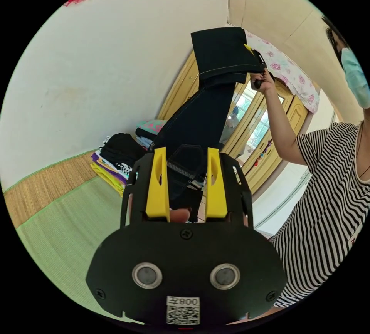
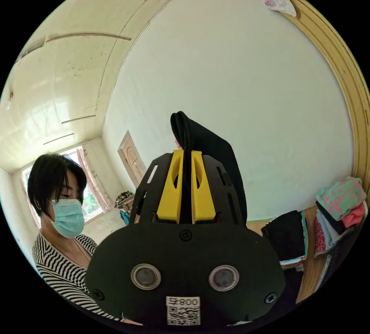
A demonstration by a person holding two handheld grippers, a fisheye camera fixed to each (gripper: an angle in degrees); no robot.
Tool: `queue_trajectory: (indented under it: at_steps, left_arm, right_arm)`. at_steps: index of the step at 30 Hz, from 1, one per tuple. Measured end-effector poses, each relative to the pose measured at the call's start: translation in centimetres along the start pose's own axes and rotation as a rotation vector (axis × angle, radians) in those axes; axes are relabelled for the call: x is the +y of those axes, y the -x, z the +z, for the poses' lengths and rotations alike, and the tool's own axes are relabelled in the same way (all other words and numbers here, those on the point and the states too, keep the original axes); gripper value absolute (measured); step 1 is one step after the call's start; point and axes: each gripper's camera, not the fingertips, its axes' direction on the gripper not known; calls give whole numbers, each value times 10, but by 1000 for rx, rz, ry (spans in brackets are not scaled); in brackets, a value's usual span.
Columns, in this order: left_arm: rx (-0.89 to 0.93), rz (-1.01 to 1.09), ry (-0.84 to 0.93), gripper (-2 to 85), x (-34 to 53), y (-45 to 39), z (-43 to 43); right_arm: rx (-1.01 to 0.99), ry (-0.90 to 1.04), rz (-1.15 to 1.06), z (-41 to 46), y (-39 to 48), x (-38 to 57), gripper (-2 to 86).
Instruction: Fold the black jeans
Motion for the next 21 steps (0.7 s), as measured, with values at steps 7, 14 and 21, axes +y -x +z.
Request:
queue_trajectory:
  at_steps: [7, 14, 21]
  left_arm:
    - [-290, 0, 131, 142, 74, -1, -90]
    - [-285, -190, 235, 35, 164, 7, -120]
    - [-521, -326, 206, 23, 214, 12, -196]
  right_arm:
    - [-211, 153, 83, 106, 68, 37, 18]
    - [-339, 361, 164, 257, 138, 83, 18]
    - [-310, 390, 242, 365, 172, 98, 19]
